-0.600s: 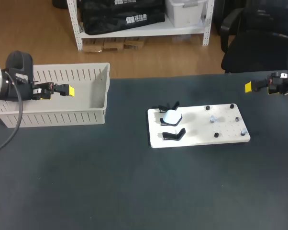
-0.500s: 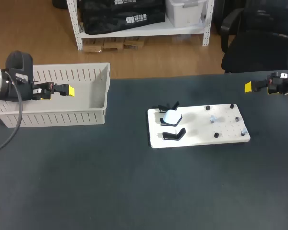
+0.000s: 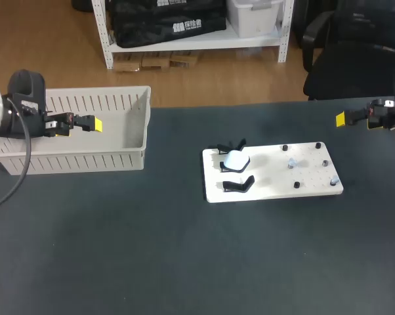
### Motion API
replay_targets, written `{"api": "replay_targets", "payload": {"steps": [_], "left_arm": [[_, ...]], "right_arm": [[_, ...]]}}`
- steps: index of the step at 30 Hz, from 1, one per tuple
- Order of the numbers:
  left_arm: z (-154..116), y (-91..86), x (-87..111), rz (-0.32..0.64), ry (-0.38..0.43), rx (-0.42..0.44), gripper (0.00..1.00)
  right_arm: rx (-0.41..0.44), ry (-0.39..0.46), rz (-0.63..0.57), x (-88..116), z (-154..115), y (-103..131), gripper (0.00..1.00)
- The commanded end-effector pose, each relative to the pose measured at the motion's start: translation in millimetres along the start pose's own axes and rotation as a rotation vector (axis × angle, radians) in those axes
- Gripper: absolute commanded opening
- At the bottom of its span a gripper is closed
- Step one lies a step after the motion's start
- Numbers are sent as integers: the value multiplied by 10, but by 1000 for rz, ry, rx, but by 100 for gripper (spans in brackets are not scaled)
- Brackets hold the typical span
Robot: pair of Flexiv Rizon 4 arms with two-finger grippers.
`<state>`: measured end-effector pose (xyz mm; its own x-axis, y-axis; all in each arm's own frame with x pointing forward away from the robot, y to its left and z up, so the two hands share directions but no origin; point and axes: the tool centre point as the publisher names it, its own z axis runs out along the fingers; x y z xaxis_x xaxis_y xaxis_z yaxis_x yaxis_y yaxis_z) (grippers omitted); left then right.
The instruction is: Pick up each earbud case from the left stands, insert the matching earbuds, close the lid, and place the case in the box.
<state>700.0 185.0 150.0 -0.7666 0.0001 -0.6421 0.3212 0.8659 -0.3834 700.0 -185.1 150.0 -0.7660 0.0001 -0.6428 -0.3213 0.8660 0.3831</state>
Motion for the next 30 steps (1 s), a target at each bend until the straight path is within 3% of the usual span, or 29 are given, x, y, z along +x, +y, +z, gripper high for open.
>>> {"api": "replay_targets", "payload": {"steps": [1,15,21,30], "left_arm": [[0,0,0,0,0,0,100],[57,-158,-143,187,-32,94,100],[121,-316,-149,427,-32,162,100],[212,-549,-194,656,-24,273,100]], "right_arm": [[0,0,0,0,0,0,100],[0,0,0,0,0,0,100],[0,0,0,0,0,0,100],[0,0,0,0,0,0,100]]}}
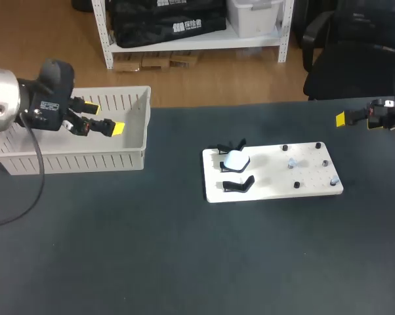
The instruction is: Pick up each earbud case from the left stands, insert the matching earbuds, close the lid, and place the case in the box.
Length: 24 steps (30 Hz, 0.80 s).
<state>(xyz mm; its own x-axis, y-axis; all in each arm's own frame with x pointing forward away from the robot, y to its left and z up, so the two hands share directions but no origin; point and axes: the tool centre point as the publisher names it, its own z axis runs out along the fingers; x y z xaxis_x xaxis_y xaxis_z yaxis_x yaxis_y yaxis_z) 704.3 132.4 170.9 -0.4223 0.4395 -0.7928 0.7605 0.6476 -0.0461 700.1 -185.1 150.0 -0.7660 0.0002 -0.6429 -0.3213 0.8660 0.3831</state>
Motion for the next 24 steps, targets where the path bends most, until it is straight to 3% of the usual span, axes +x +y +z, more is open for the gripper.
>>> {"api": "replay_targets", "payload": {"steps": [1,8,16,24], "left_arm": [[95,-41,-51,98,-26,146,100],[279,-248,-94,218,-19,267,100],[548,-468,-86,357,-28,347,100],[908,-727,-110,366,-18,371,100]], "right_arm": [[0,0,0,0,0,0,100],[0,0,0,0,0,0,100],[0,0,0,0,0,0,100],[0,0,0,0,0,0,100]]}}
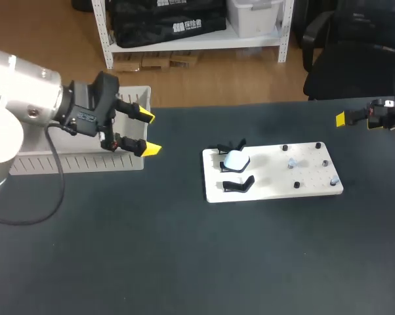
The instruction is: Pick up each earbud case from the left stands, insert the matching earbuds, close the lid, and place the case in the box.
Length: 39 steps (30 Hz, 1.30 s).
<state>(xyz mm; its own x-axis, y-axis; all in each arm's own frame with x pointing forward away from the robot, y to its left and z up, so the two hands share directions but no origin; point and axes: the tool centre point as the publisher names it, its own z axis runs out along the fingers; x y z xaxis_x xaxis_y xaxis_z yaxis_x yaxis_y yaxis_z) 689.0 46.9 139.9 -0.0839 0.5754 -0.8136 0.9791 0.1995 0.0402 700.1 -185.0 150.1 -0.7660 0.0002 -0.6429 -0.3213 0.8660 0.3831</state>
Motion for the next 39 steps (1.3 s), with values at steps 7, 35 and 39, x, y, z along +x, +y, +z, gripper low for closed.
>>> {"api": "replay_targets", "payload": {"steps": [7,35,39], "left_arm": [[628,-16,-92,-15,12,12,100],[1411,53,27,47,-18,111,69],[1473,15,67,42,-24,115,60]], "right_arm": [[0,0,0,1,0,0,100],[0,0,0,1,0,0,100],[0,0,0,1,0,0,100]]}}
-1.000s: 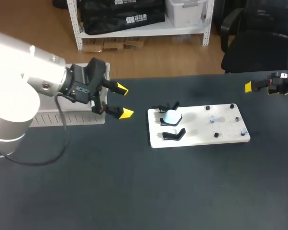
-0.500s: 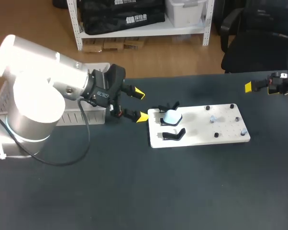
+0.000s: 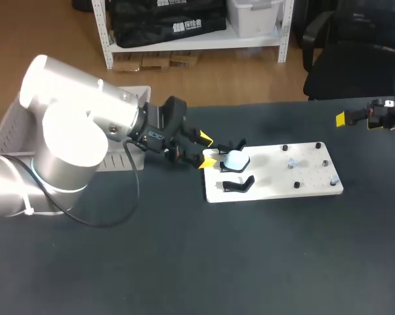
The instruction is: Pick up each earbud case from the left stands, insert the matching earbuds, close the lid, and place the case in the box.
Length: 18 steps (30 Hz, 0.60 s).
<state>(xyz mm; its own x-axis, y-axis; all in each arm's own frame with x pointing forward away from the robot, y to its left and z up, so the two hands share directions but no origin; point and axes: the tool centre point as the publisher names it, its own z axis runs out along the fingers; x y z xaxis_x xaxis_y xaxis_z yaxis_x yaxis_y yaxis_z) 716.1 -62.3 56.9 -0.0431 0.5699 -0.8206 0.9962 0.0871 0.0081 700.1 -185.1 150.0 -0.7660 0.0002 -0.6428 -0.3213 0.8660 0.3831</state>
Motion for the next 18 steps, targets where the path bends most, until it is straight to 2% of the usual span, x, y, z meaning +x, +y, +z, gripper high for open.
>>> {"api": "replay_targets", "payload": {"steps": [1,5,12,18], "left_arm": [[91,-1,54,5,-11,5,58],[155,-13,84,7,-15,19,55],[236,-16,98,13,-27,40,58],[313,14,71,27,-49,29,56]], "right_arm": [[0,0,0,0,0,0,100],[0,0,0,0,0,0,100],[0,0,0,0,0,0,100],[0,0,0,0,0,0,100]]}}
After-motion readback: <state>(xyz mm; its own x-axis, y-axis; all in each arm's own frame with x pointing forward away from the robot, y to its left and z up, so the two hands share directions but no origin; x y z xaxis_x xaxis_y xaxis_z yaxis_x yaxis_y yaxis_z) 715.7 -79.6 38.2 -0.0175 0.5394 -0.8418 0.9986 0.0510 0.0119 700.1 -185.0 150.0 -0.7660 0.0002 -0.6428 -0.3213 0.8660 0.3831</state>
